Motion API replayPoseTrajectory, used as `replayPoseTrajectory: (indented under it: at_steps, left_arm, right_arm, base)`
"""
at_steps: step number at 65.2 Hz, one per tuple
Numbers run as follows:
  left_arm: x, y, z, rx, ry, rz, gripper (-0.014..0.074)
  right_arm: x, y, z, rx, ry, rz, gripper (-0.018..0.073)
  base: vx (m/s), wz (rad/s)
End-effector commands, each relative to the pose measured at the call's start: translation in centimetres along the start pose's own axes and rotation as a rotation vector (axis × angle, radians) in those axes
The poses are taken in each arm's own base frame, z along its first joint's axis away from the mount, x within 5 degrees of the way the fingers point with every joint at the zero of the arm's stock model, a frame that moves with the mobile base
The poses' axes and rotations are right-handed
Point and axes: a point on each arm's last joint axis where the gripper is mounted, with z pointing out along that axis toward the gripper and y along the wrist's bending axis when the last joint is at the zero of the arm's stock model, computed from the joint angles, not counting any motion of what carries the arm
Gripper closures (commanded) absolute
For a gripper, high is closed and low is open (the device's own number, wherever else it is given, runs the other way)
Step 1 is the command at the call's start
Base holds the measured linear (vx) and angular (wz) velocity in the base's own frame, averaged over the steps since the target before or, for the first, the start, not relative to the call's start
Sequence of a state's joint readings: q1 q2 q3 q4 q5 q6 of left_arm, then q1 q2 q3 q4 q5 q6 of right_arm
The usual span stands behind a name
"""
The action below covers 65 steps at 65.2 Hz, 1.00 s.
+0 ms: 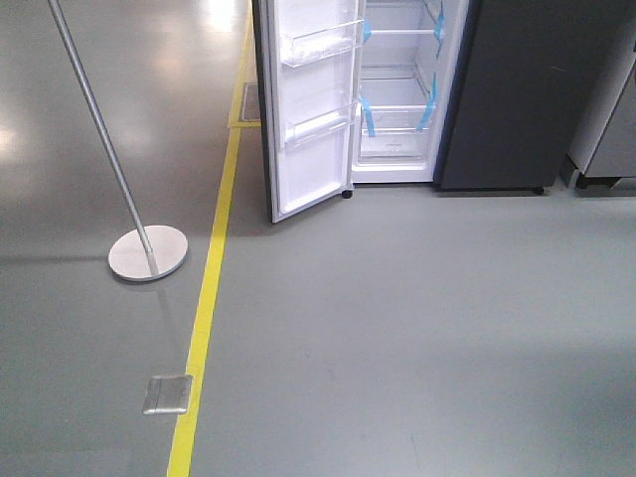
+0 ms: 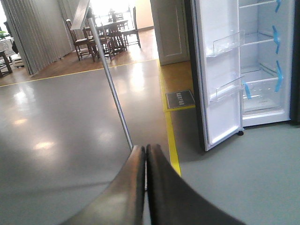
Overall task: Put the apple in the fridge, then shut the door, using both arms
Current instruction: 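Keep holding the apple while driving up to the refrigerator, then approach the refrigerator shelves with the apple in the right gripper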
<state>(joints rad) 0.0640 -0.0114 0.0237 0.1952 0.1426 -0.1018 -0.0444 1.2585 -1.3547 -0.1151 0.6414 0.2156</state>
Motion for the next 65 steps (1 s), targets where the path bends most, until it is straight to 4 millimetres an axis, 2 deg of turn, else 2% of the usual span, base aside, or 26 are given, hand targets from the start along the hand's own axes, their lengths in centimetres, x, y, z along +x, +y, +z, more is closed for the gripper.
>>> replayPoseTrajectory:
  at_steps: [1, 65]
  left_arm:
    - [-1.35, -0.03, -0.26, 0.009, -0.109, -0.009, 0.0603]
    - [-1.35, -0.03, -0.26, 0.009, -0.109, -0.009, 0.0603]
  right_arm:
    - [-1.83, 0.02, -1.69, -0.013, -0.136, -0.013, 0.0338]
    - [-1.83, 0.02, -1.69, -0.013, -0.136, -0.013, 0.0338]
  base:
    - [0.22, 0.01]
    - [0.22, 0.00]
